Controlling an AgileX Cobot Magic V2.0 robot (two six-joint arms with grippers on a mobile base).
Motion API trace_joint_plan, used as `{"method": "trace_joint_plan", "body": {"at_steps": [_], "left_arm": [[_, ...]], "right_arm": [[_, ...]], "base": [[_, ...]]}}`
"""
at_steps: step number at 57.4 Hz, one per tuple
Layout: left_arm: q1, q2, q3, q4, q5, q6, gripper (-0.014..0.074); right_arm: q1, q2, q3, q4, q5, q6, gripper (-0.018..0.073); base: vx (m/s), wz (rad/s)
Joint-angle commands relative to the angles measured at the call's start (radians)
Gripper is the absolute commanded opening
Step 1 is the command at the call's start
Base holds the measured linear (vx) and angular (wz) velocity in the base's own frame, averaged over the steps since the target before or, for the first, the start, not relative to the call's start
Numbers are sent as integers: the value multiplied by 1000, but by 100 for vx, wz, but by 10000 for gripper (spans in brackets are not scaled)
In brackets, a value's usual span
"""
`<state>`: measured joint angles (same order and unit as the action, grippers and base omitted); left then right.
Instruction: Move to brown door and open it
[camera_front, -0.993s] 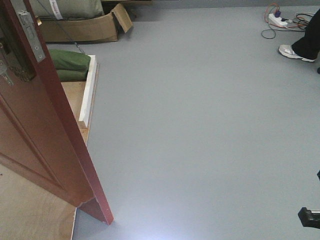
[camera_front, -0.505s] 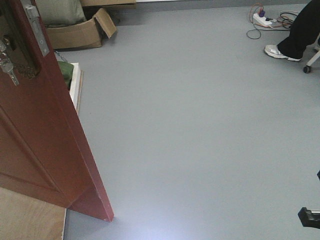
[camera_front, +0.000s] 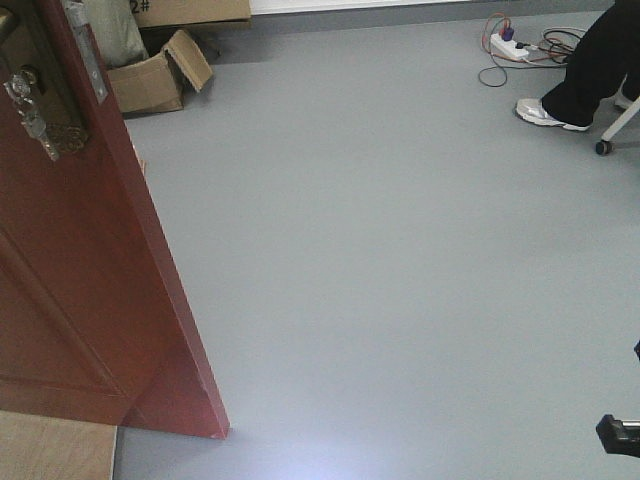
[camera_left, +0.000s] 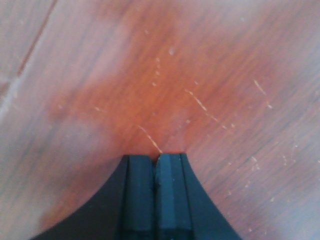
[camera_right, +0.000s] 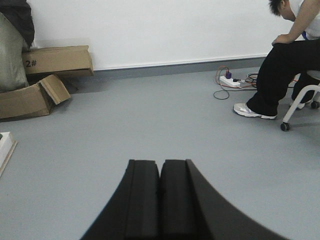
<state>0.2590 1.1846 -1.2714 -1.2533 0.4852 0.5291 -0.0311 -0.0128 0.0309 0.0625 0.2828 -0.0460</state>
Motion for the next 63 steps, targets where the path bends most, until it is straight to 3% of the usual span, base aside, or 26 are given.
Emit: {"method": "trace_joint_plan", "body": {"at_steps": [1, 63], "left_arm": [[-7, -23, -33, -40, -25, -1, -3], [-7, -23, -33, -40, -25, -1, -3]], "right_arm": [[1, -11, 6, 0, -82, -6, 0], [1, -11, 6, 0, -82, -6, 0]], "base": [[20, -1], [17, 8]]}}
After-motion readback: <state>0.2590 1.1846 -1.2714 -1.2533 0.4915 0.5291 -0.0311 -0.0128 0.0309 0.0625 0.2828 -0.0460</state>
